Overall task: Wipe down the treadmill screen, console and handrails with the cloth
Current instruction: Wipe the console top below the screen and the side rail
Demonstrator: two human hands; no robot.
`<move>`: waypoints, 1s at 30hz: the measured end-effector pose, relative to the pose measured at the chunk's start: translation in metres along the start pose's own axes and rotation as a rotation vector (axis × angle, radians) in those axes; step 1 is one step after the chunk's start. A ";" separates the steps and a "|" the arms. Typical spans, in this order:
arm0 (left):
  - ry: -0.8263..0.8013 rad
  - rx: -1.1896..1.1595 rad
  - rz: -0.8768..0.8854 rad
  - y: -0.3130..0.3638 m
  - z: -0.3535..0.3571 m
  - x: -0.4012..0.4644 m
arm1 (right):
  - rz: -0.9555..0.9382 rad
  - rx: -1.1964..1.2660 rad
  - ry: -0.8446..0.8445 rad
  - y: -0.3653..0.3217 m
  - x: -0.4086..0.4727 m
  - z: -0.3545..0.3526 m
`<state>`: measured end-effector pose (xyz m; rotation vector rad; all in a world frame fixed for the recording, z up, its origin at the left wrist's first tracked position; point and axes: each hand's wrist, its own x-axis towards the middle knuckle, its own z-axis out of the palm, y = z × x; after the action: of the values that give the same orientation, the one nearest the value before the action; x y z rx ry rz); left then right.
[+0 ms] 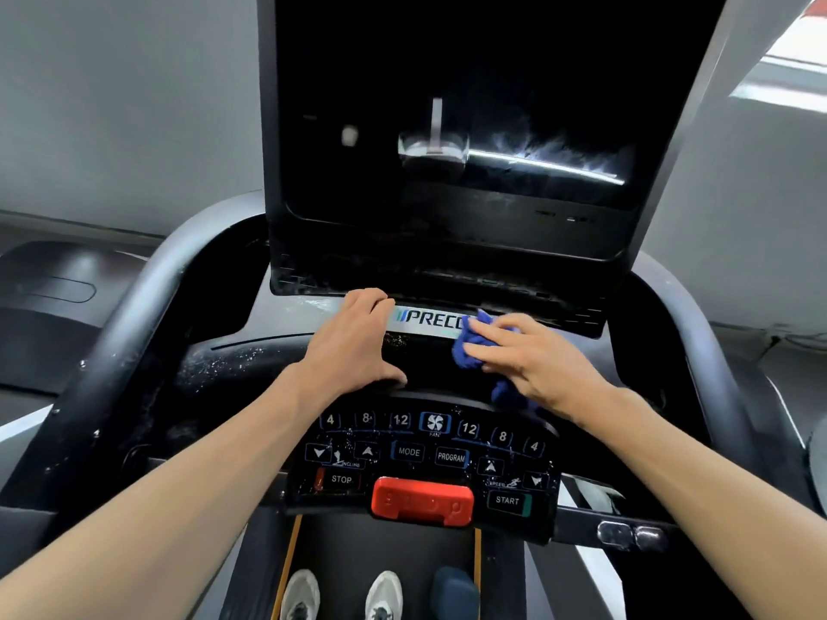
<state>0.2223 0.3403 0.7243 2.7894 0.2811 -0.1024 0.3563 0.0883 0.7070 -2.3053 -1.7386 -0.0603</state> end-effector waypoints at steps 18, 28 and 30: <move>0.066 0.040 -0.002 -0.003 0.002 -0.002 | 0.241 0.110 0.063 -0.020 0.000 0.005; 0.012 -0.006 -0.088 -0.027 -0.003 -0.014 | 0.366 0.116 -0.035 0.001 -0.013 -0.008; 0.015 0.008 -0.098 -0.034 -0.001 -0.018 | 0.420 0.017 -0.023 0.005 -0.024 -0.014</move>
<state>0.1976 0.3692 0.7160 2.7848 0.4222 -0.1057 0.3557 0.0615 0.7157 -2.6117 -1.2237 0.0584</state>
